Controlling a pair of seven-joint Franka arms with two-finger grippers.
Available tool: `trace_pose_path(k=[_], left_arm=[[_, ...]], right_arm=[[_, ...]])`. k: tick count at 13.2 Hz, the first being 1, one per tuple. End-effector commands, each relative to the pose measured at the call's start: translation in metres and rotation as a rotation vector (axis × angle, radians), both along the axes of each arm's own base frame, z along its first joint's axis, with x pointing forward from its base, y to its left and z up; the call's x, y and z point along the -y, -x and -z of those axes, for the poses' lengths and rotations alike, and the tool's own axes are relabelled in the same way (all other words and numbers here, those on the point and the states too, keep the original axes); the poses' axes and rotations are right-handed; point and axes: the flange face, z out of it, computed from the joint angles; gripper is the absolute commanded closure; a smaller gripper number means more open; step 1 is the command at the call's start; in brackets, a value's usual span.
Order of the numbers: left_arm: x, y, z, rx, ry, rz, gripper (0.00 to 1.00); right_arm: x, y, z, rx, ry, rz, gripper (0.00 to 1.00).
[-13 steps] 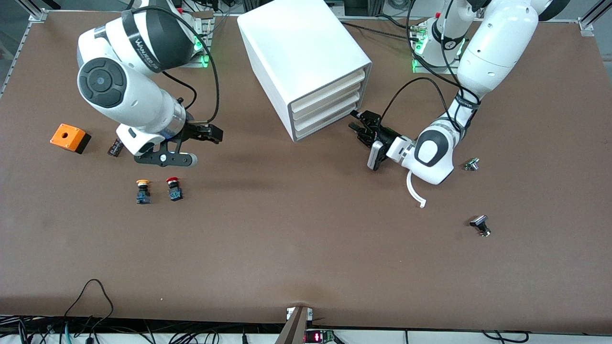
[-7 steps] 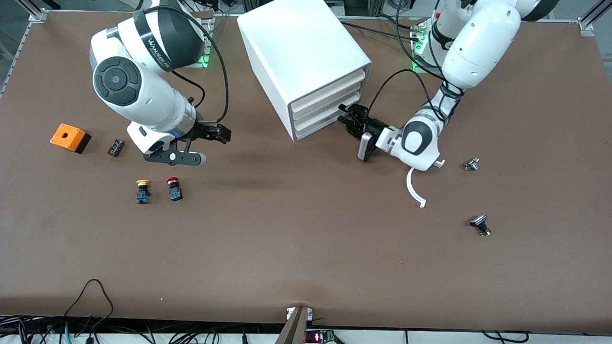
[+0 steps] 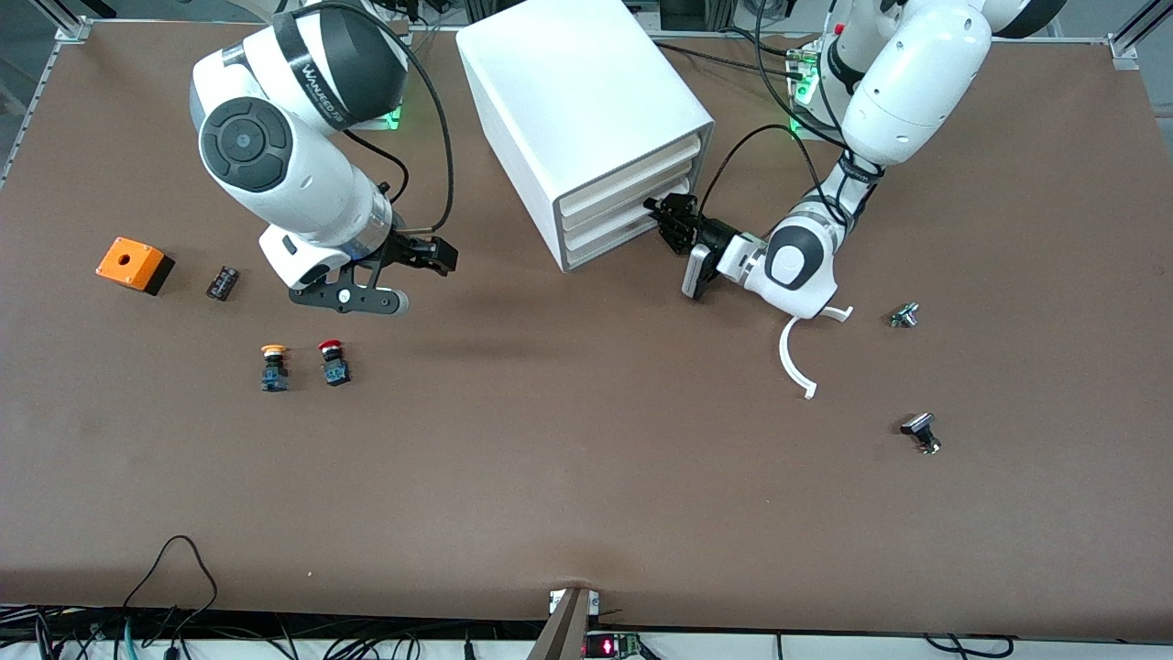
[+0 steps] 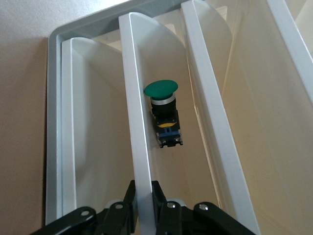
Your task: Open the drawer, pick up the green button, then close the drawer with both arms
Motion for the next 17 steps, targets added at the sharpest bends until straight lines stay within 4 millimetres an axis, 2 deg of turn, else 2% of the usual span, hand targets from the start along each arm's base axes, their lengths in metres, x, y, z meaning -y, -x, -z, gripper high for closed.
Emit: trace_pose_path(k=[1,3,4,7,9,12,14,17], left_arm=[[-0.014,-0.005,-0.003,0.049,0.007,-0.038,1.00],[-0.024,-0.015,-0.007,0.056,0.005,-0.052,1.00],[-0.028,-0.019,-0.008,0.054,0.002,-0.063,1.00],[-0.031,-0.035,-0.010,0.043,-0.028,-0.080,1.00],[-0.035,-0.054,-0.019,0.047,-0.050,-0.085,1.00],[-0.055,-0.089,-0.030,0.075,-0.107,-0.072,1.00],[-0.063,-0.106,-0.039,0.078,-0.136,-0.076,1.00],[-0.076,-0.128,-0.032,0.069,-0.167,-0.108,1.00]], right_arm=[[-0.013,-0.005,-0.001,0.006,-0.003,0.020,0.00],[-0.018,-0.004,-0.003,0.007,-0.006,0.044,0.00],[-0.025,-0.003,-0.008,0.021,-0.013,0.050,0.00],[-0.048,-0.001,-0.006,0.029,-0.016,0.076,0.00],[-0.068,0.000,-0.004,0.052,-0.025,0.121,0.00],[-0.095,0.001,0.003,0.111,-0.068,0.173,0.00],[-0.108,-0.003,0.011,0.143,-0.095,0.197,0.00],[-0.133,-0.004,0.020,0.179,-0.132,0.211,0.00]])
